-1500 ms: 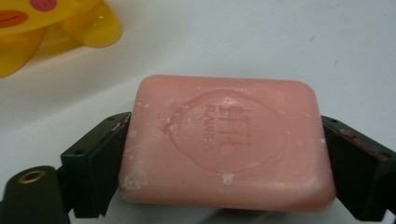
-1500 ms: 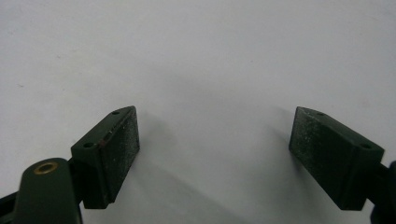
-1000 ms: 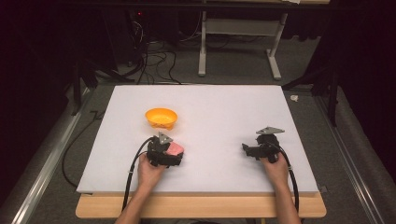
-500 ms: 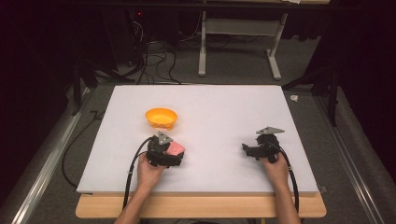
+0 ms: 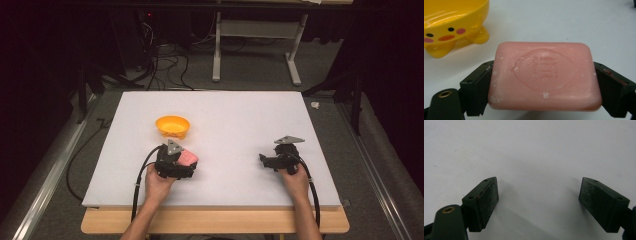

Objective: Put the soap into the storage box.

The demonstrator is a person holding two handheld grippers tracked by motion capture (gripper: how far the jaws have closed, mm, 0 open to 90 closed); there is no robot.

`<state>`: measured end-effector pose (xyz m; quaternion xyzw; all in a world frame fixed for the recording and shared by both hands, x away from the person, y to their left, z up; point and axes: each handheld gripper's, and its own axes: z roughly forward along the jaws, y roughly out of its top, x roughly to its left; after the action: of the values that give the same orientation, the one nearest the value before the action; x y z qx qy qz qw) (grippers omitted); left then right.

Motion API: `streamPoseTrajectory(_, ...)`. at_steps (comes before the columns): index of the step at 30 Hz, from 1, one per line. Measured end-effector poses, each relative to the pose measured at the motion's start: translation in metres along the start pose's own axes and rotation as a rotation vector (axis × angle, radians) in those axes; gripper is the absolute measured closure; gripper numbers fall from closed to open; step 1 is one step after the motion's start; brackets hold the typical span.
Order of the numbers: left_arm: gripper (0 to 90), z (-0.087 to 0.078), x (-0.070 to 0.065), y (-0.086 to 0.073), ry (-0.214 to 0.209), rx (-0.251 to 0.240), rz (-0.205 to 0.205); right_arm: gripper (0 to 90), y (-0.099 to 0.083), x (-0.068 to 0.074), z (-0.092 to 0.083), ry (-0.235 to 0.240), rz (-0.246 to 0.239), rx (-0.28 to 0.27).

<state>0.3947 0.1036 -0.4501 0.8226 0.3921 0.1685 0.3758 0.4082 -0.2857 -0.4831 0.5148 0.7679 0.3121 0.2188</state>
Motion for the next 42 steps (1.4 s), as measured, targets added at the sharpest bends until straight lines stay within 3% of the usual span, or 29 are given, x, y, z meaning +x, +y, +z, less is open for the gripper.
streamPoseTrajectory(20,13.7,-0.015,0.006,0.016,0.027,-0.017,0.005,16.5,0.0,0.0,0.0,0.0,0.001,0.001)
streamPoseTrajectory(42,13.7,-0.023,0.031,0.039,0.083,-0.036,-0.047,16.5,0.0,0.0,0.0,0.0,0.002,-0.001)
